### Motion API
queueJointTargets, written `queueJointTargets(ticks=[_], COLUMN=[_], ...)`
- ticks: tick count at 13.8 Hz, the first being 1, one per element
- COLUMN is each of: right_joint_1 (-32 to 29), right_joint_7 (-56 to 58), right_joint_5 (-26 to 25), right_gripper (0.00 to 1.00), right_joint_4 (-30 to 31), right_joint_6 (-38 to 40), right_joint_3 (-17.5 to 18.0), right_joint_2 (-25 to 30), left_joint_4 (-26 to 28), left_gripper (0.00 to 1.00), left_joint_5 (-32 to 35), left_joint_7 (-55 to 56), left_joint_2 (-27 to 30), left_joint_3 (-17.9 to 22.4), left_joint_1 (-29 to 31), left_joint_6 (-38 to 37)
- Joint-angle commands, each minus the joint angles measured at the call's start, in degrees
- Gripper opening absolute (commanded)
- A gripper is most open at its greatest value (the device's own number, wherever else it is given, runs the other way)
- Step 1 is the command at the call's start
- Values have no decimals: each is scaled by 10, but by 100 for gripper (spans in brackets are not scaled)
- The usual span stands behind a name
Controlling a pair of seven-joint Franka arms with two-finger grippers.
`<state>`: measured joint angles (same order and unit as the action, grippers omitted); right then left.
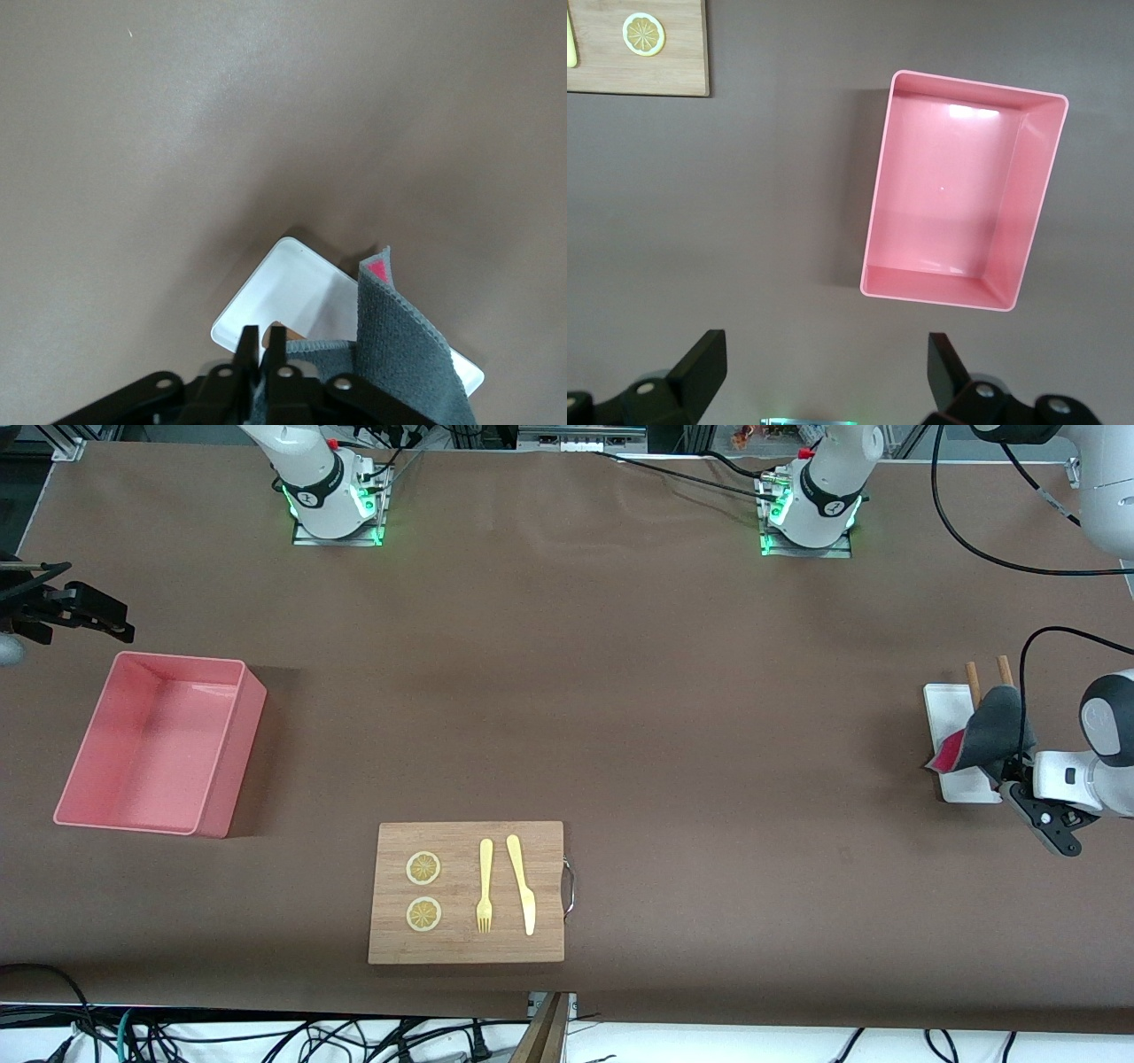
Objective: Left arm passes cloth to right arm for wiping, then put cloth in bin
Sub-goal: 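Lower the left gripper onto the grey cloth on the white tray, then grasp the grey cloth with the left gripper and lift it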
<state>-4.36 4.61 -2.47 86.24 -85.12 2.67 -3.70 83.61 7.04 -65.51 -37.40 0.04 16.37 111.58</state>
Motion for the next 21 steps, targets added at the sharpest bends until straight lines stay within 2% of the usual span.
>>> queueJointTargets(ticks=[1, 5, 10, 14, 16, 19, 21], right_joint_1=[-2, -2, -1, -2, -1, -1, 1], right_joint_7=[4, 4, 3, 2, -2, 0, 2], right_joint_5=[7, 5, 5, 4, 3, 5, 1], right_gripper=[100, 100, 100, 100, 100, 100, 100], right_joint_4=[-11, -11, -11, -11, -10, -8, -7], right_joint_6=[0, 0, 0, 0, -4, -12, -8], right_joint_3=[0, 0, 0, 0, 0, 1, 1], right_joint_2=[-3, -3, -3, -8, -11, -14, -46], left_joint_4=[-14, -21, -25, -26, -31, -64, -66], left_gripper=[0, 0, 0, 0, 0, 0, 0], left_joint_5=[16, 15, 5, -30, -53, -98, -132], left_joint_7=[-10, -6, 27, 104, 185, 324, 428], left_joint_2=[0, 22, 88, 150, 176, 181, 183], left_joint_3=[-4, -11, -14, -71, -108, -166, -213], left_joint_1=[4, -1, -35, -35, -35, -35, -35], left_joint_6=[-9, -32, -142, -255, -295, -351, -353])
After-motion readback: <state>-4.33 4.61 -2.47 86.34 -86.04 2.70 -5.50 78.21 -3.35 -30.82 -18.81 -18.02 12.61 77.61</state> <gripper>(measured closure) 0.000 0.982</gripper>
